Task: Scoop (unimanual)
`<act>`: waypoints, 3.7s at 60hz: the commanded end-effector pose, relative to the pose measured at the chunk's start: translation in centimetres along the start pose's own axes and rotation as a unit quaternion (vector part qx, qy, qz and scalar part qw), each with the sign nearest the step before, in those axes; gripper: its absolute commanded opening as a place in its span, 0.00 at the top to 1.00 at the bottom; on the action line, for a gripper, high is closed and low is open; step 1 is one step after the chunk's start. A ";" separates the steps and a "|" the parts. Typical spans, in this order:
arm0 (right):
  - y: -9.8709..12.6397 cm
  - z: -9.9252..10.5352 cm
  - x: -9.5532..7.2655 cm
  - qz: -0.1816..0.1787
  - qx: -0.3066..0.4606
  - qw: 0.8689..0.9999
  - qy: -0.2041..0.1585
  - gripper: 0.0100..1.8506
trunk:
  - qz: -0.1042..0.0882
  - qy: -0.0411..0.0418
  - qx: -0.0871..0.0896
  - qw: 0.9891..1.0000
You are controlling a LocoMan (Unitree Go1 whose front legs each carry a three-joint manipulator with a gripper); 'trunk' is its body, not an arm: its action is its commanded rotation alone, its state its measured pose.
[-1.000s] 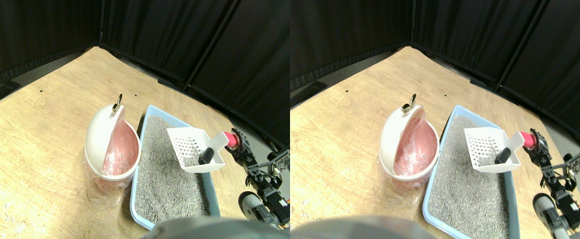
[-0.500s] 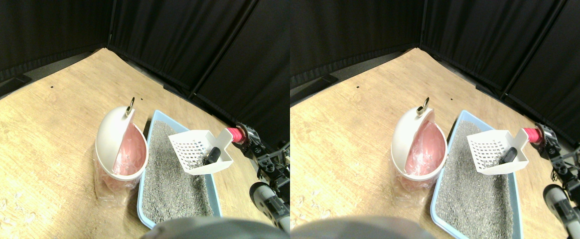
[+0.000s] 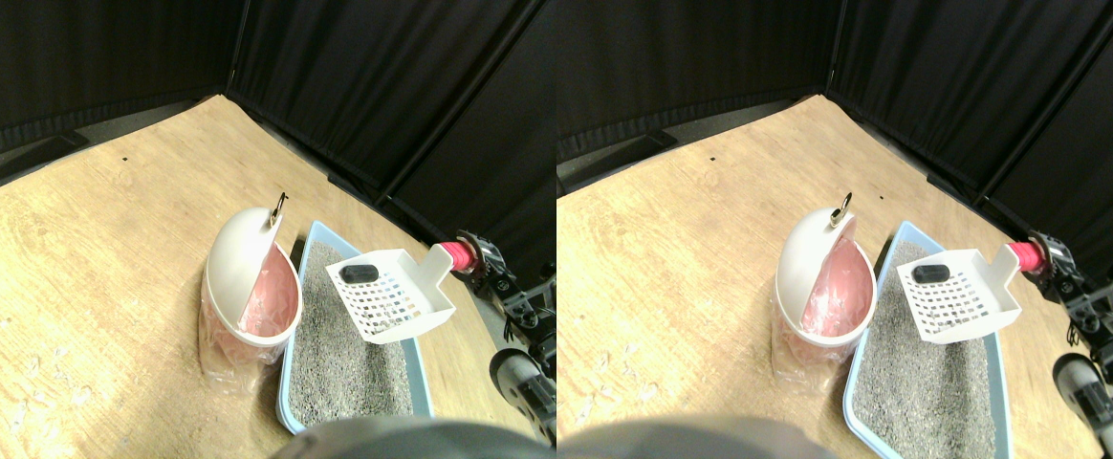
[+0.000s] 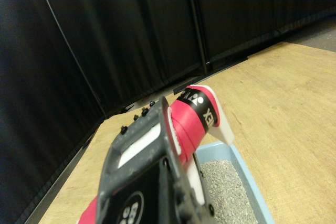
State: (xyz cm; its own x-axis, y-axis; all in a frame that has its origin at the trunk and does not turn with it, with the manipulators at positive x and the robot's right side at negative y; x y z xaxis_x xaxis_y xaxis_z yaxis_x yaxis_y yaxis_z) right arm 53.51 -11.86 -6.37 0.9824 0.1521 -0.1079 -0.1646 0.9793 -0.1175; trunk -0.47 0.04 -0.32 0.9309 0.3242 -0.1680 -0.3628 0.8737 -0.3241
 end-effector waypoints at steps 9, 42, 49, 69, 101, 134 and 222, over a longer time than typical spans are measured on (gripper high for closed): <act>1.7 1.2 0.7 0.018 0.007 1.000 -0.018 0.97 | 0.017 0.004 -0.007 1.000; 5.3 1.3 2.3 0.065 0.008 0.998 -0.007 0.97 | 0.042 0.006 -0.027 0.999; 6.1 1.4 2.1 0.073 -0.004 0.997 -0.003 0.97 | 0.046 0.007 -0.030 0.998; 8.0 1.9 2.5 0.099 -0.052 0.994 0.008 0.97 | 0.056 0.009 -0.041 0.998; 9.7 1.8 1.8 0.102 -0.166 0.981 -0.004 0.97 | 0.057 0.004 -0.042 0.997; 9.1 2.8 2.3 0.063 -0.231 0.969 -0.058 0.97 | 0.055 0.001 -0.036 0.998; 10.2 6.5 1.8 0.084 -0.272 0.949 -0.138 0.91 | 0.045 -0.009 -0.040 0.998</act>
State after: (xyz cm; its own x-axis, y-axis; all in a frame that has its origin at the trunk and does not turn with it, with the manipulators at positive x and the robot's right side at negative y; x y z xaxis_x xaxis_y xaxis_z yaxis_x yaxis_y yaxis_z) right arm 54.24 -0.96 -1.96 0.9178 0.3951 0.0386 -0.2812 0.7156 -0.6394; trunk 0.13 -0.18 -0.05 0.9069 0.3692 -0.2030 -0.4201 0.8287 -0.3697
